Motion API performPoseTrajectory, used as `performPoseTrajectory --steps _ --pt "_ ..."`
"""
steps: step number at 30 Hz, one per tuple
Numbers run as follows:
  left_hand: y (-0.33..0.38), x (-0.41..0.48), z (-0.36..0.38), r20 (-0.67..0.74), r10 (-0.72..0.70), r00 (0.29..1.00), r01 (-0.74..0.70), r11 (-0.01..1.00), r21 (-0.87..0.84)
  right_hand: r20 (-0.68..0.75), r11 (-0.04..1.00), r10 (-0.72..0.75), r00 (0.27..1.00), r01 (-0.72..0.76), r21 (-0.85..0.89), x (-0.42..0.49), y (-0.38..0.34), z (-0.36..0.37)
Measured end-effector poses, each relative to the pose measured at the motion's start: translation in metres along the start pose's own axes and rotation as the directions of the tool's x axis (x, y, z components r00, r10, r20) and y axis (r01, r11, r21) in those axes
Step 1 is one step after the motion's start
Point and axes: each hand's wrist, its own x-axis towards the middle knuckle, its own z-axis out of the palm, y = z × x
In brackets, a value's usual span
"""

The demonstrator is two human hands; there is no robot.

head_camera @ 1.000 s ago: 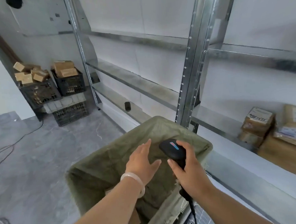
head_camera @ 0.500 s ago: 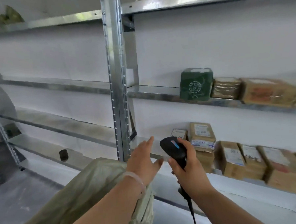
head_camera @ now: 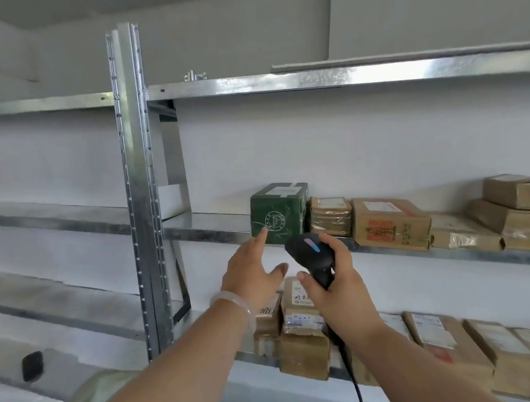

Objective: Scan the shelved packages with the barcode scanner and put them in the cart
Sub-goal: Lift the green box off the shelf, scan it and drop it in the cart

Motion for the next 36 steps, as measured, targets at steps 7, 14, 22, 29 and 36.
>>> performPoseTrajectory --steps 7,14,22,29,36 --pt "0.02 0.063 -0.01 -0.071 -0.01 0.997 0.009 1.0 -0.018 -0.067 0.999 -0.031 0.997 0.032 0.023 0.081 -0.002 -0.021" --pt "0.011 0.124 -0.01 -0.066 -0.056 0.996 0.054 0.998 -0.025 -0.122 0.998 0.056 0.991 -0.053 0.029 0.142 0.005 -0.019" --pt "0.01 0.182 -0.008 0.022 -0.026 0.999 0.029 0.993 -0.119 -0.165 0.983 0.185 0.969 -0.183 0.027 0.2 0.013 0.003" --pt "-0.002 0.194 -0.007 0.138 -0.191 0.972 0.228 0.909 -0.349 -0.168 0.967 0.248 0.954 -0.234 0.099 0.207 0.027 0.024" --pt "-0.015 0.151 0.0 0.069 -0.095 0.993 0.116 0.884 -0.453 -0.205 0.974 0.199 0.958 -0.17 0.149 0.177 0.024 0.03"
